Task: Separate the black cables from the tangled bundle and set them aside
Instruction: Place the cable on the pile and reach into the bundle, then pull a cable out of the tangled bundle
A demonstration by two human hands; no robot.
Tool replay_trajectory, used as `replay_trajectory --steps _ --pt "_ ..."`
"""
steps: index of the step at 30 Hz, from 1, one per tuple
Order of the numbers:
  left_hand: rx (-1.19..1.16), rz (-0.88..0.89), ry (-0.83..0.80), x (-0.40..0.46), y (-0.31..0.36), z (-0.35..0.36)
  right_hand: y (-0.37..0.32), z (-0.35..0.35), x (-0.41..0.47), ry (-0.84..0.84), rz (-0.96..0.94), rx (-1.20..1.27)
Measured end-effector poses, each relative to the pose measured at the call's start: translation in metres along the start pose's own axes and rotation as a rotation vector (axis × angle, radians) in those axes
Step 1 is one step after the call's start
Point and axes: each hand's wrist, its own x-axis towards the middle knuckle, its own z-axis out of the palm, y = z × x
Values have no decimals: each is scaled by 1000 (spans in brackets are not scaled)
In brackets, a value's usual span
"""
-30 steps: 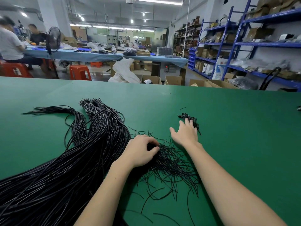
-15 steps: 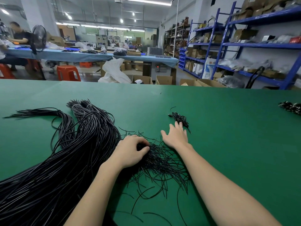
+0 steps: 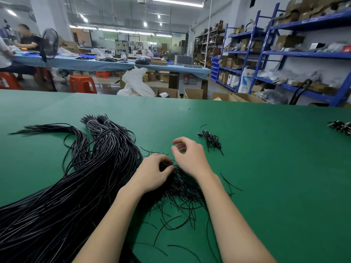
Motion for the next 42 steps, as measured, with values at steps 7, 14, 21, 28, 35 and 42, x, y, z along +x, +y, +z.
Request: replay_trajectory --steps 7,14,21,28,35,42 --pt "-33 -70 90 -2 0 -8 -1 47 -46 84 4 176" --pt "-95 -164 304 0 -3 -21 3 34 -48 221 8 259" --pt "332 -496 173 -5 -23 -30 3 35 -51 189 50 298" --pt "244 -535 216 -5 -16 -32 0 39 -50 156 16 254" --pt "86 -544 159 -4 -14 -35 0 37 -51 156 8 248" --pt "-174 -387 169 1 -1 -46 -19 29 -56 -70 -83 413"
